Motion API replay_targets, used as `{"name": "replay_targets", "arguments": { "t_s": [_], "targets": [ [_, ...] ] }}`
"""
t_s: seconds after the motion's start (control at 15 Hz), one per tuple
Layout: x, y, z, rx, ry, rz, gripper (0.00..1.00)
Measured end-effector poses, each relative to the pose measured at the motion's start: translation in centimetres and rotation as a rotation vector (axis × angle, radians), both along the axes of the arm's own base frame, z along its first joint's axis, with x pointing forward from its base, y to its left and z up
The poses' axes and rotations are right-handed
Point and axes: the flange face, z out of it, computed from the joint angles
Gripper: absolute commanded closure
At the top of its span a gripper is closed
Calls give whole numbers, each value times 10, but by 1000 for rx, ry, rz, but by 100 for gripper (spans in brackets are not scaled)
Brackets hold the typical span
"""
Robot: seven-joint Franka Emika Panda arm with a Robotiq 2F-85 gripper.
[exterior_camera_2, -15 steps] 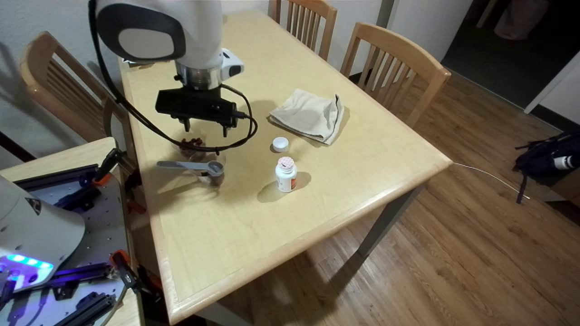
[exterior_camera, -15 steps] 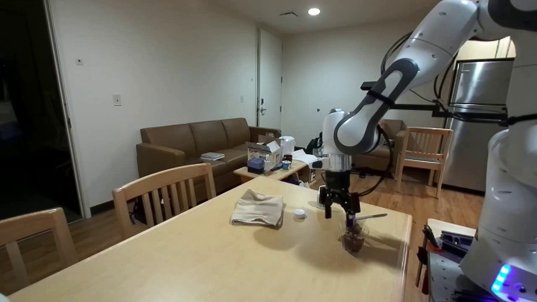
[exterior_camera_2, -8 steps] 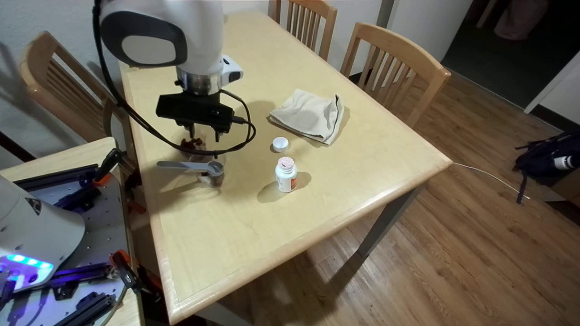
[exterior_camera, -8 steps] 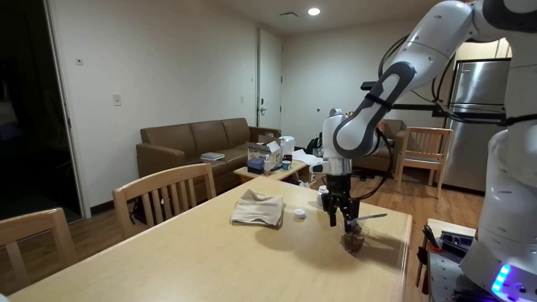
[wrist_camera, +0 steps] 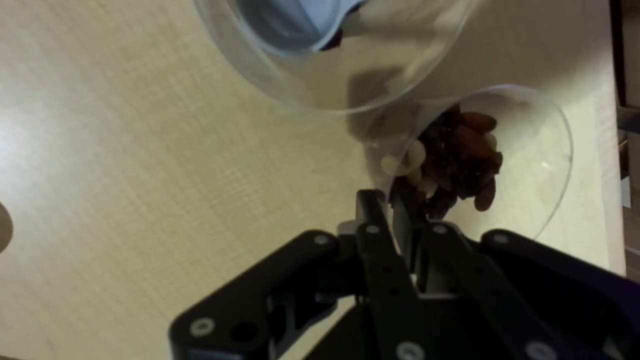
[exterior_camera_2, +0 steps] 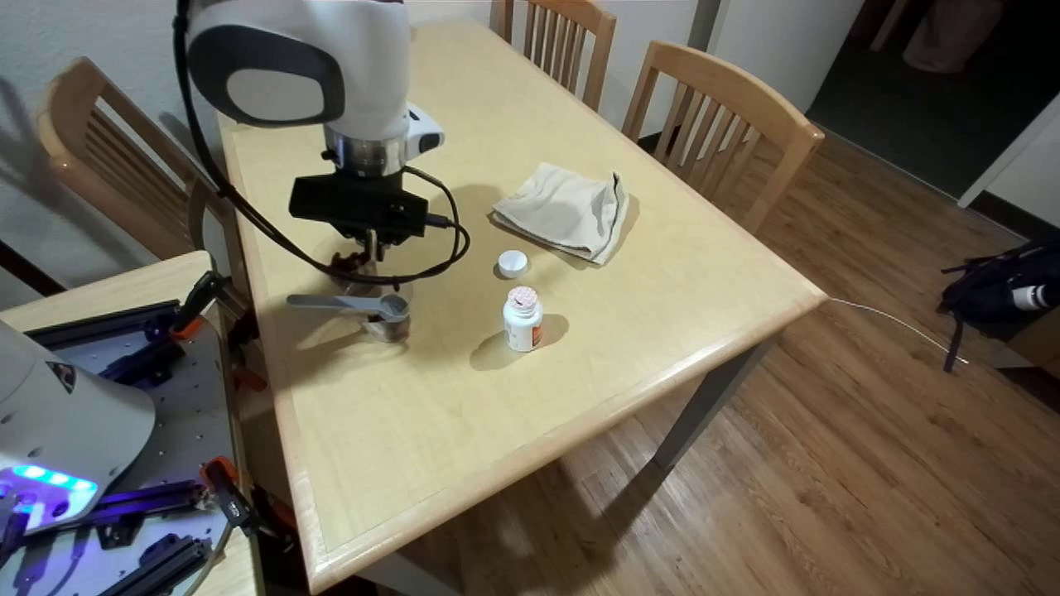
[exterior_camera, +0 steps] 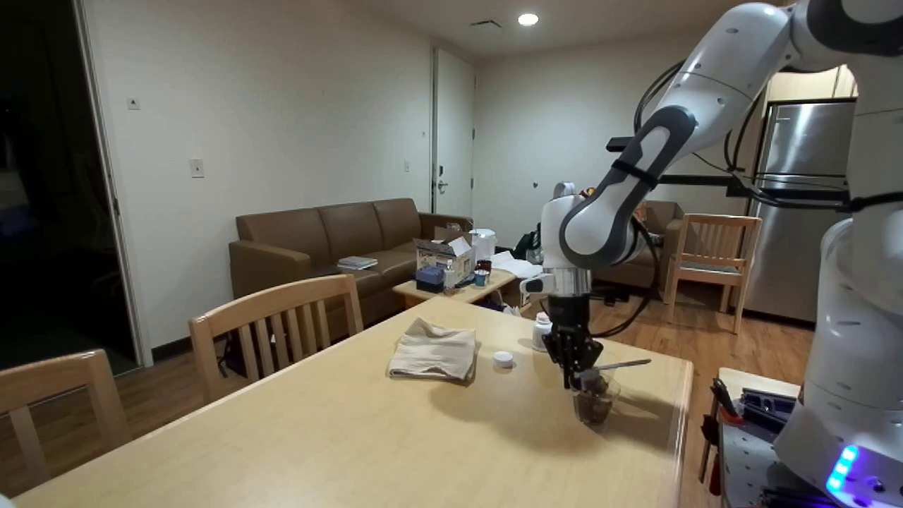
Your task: Use the white towel to wipe the table, then take the white lid and put it on the table, then move the clear cup towards the towel
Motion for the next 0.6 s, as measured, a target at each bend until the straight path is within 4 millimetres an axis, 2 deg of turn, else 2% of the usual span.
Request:
{"name": "replay_targets", "arguments": {
  "t_s": [0.2,0.6],
  "targets": [
    [8,2,4,7,-20,34,100],
    [37,10,4,21,-52,95,100]
  ]
}}
